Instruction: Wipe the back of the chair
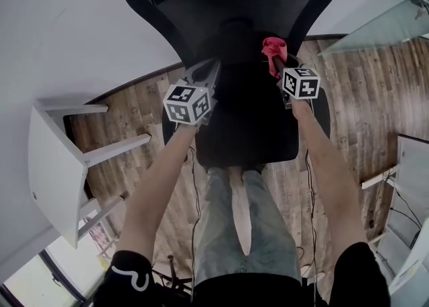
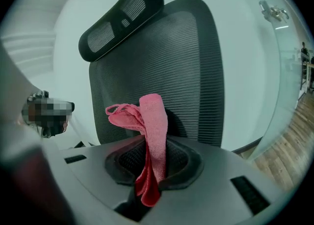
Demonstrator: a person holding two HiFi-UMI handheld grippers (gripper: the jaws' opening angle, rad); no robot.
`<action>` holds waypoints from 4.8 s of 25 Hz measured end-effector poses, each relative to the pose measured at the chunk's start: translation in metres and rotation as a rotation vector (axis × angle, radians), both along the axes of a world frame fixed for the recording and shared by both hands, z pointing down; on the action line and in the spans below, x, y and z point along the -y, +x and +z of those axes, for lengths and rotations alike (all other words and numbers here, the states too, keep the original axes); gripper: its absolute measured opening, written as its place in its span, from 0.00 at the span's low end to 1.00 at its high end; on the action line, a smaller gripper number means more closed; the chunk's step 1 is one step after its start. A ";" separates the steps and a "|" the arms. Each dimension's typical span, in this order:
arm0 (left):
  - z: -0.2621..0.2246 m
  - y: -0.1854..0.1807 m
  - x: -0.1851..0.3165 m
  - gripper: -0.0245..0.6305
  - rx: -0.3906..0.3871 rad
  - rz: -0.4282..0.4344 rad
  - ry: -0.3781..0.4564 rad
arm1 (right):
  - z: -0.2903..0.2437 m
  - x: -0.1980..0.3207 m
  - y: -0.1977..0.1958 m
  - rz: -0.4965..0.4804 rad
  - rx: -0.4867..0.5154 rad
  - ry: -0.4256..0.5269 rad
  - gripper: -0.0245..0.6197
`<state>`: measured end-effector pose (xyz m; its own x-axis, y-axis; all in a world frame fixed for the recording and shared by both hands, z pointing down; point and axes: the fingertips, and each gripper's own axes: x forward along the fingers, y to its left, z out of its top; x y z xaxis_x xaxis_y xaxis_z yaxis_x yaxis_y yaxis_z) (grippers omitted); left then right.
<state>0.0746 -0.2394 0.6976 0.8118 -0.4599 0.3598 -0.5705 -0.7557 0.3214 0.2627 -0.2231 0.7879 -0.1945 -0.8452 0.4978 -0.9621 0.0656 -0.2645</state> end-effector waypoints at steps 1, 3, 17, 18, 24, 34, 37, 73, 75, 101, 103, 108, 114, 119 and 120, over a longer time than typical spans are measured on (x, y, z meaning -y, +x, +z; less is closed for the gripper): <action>0.002 -0.010 0.003 0.07 0.001 -0.010 -0.002 | 0.001 0.004 -0.012 -0.014 0.002 0.000 0.16; 0.004 -0.031 0.008 0.07 0.003 -0.031 -0.005 | 0.003 0.012 -0.035 -0.039 0.006 -0.002 0.16; 0.019 -0.185 0.032 0.07 0.008 -0.193 -0.033 | 0.015 0.061 -0.204 -0.221 0.022 -0.022 0.16; 0.019 -0.195 0.032 0.07 0.009 -0.201 -0.034 | 0.016 0.063 -0.215 -0.231 0.021 -0.024 0.16; 0.026 -0.243 0.031 0.07 0.019 -0.234 -0.047 | 0.025 0.073 -0.266 -0.262 0.008 -0.055 0.15; 0.045 -0.302 0.026 0.07 0.019 -0.280 -0.077 | 0.050 0.079 -0.314 -0.276 0.004 -0.106 0.15; 0.049 -0.310 0.027 0.07 0.019 -0.288 -0.083 | 0.056 0.080 -0.314 -0.256 0.009 -0.119 0.15; 0.052 -0.245 0.032 0.07 0.015 -0.216 -0.097 | 0.057 0.080 -0.226 -0.117 0.022 -0.138 0.15; 0.051 -0.236 0.031 0.07 0.016 -0.207 -0.096 | 0.056 0.078 -0.217 -0.107 0.023 -0.138 0.15; 0.044 -0.105 0.018 0.07 0.037 -0.068 -0.078 | 0.053 0.040 -0.062 0.075 0.056 -0.131 0.15; 0.044 -0.096 0.018 0.07 0.037 -0.062 -0.075 | 0.054 0.037 -0.051 0.086 0.057 -0.131 0.15; 0.042 -0.067 0.018 0.07 0.030 -0.047 -0.073 | 0.048 0.026 -0.019 0.118 0.046 -0.129 0.15; 0.039 -0.037 0.012 0.07 0.030 -0.014 -0.072 | 0.045 0.016 0.011 0.144 0.035 -0.133 0.15; 0.038 -0.013 0.009 0.07 0.029 0.002 -0.069 | 0.045 0.006 0.035 0.157 0.032 -0.138 0.15; 0.038 -0.009 0.009 0.07 0.029 0.006 -0.069 | 0.045 0.004 0.040 0.160 0.031 -0.139 0.15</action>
